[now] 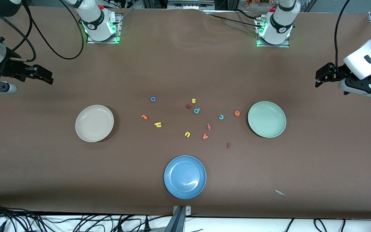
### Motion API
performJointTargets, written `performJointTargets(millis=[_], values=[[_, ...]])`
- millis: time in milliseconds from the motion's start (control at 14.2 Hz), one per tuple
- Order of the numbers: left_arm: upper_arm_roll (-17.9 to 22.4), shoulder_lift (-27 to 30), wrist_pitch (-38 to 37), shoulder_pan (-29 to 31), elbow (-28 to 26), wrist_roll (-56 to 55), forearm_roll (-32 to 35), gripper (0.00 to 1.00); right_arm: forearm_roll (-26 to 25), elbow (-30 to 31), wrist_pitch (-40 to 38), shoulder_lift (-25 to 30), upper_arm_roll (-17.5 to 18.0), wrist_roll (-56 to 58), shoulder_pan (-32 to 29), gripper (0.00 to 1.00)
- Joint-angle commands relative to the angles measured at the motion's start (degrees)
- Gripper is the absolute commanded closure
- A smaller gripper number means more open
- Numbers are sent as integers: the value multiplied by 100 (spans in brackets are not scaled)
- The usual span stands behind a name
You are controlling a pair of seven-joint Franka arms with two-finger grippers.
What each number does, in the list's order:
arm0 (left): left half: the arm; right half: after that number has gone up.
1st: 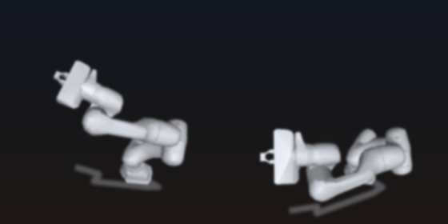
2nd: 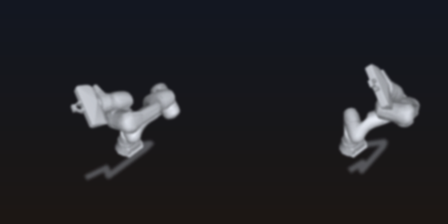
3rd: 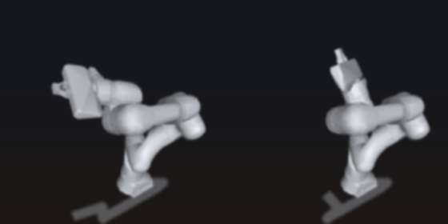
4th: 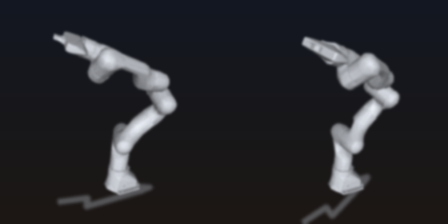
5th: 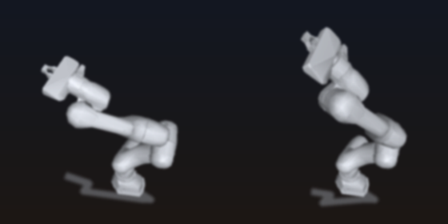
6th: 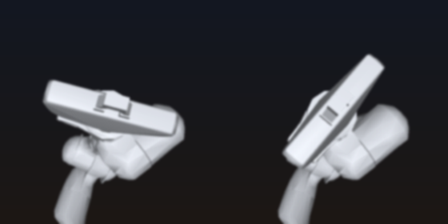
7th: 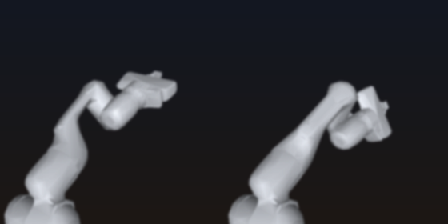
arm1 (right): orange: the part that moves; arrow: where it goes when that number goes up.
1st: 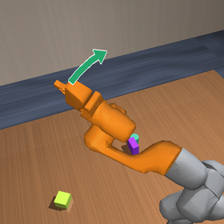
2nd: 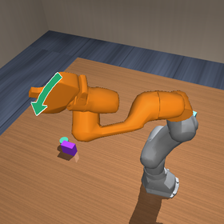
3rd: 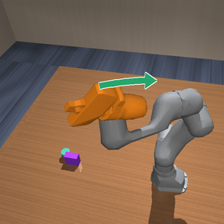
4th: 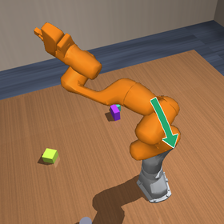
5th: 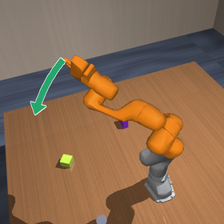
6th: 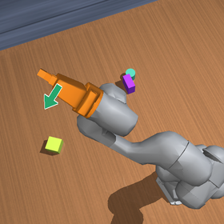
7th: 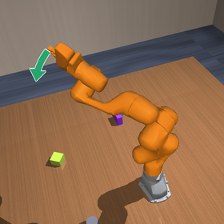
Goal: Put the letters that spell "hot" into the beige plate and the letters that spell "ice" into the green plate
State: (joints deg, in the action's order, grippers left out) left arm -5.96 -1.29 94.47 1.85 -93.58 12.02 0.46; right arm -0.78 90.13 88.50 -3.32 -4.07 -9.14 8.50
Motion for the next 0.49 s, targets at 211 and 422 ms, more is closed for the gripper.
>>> performJointTargets(millis=[211, 422], values=[[-63, 68, -104, 8, 41, -86, 7, 0, 95, 74, 44, 112, 3, 88, -33, 0], [-63, 59, -121, 17, 41, -68, 7, 0, 95, 74, 36, 112, 3, 88, -33, 0]])
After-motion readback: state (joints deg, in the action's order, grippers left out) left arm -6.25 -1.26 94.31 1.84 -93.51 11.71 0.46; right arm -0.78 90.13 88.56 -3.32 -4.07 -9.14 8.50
